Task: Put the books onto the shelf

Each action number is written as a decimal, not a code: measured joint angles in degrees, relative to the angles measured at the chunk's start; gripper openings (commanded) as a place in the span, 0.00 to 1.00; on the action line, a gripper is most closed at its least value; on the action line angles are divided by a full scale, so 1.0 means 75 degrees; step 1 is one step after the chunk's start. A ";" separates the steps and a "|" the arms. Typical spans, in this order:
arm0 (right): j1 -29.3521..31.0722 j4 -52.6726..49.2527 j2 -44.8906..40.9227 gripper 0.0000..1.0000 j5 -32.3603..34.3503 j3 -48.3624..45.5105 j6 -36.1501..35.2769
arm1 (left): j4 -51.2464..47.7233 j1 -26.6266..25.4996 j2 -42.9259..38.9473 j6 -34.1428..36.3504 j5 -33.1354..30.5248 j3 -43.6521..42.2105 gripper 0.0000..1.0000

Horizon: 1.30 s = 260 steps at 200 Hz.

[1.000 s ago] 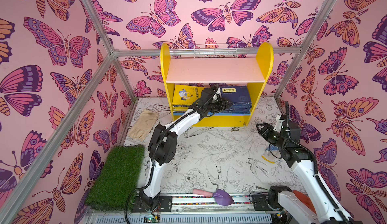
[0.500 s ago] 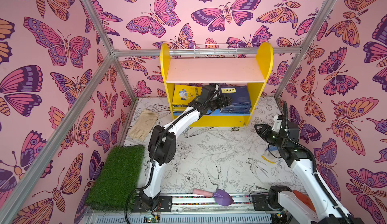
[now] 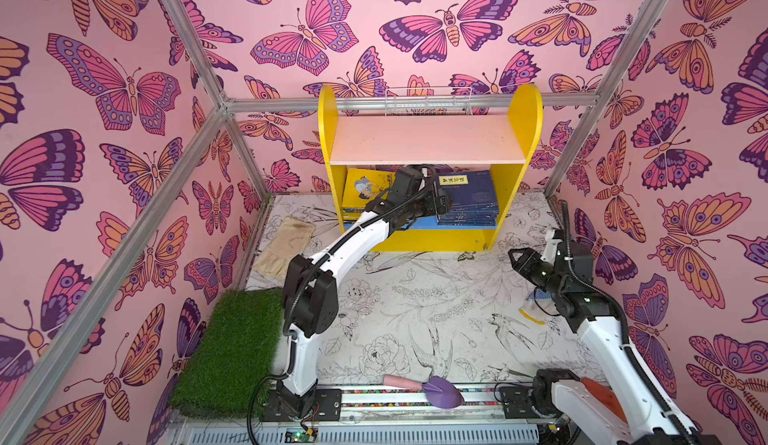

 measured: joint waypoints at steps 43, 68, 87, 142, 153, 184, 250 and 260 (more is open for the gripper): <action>0.0000 0.1023 -0.1052 0.66 0.1682 -0.1177 -0.1183 | 0.0192 -0.0329 -0.2836 0.1040 -0.1580 -0.2973 0.99; 0.0000 0.1996 -0.1201 0.75 0.2623 -0.2413 -0.1877 | 0.0172 0.0315 -0.4325 0.1507 -0.3246 -0.4978 0.99; 0.0000 0.2503 -0.0731 0.88 0.3305 -0.2856 -0.2133 | 0.0172 0.1320 -0.4919 0.1687 -0.4465 -0.6289 0.99; 0.0309 0.5359 0.1507 0.99 0.4130 -0.3605 -0.2684 | 0.0487 0.3299 -0.4741 0.1769 -0.6327 -0.8119 0.98; 0.0318 0.5995 0.1906 0.99 0.4124 -0.3710 -0.2815 | 0.0970 0.3471 -0.4500 0.1909 -0.6502 -0.8268 0.98; 0.0318 0.6866 0.2736 0.99 0.3940 -0.3471 -0.3375 | 0.2873 0.3707 -0.3978 0.2553 -0.6548 -0.8979 0.98; 0.0233 0.8912 0.4951 0.99 0.2340 -0.3209 -0.4497 | 0.6076 0.4071 -0.3421 0.3832 -0.5077 -0.9926 0.99; 0.0117 0.8953 0.4992 1.00 0.1988 -0.3077 -0.4564 | 0.6339 0.4115 -0.3401 0.3914 -0.4747 -1.0060 0.99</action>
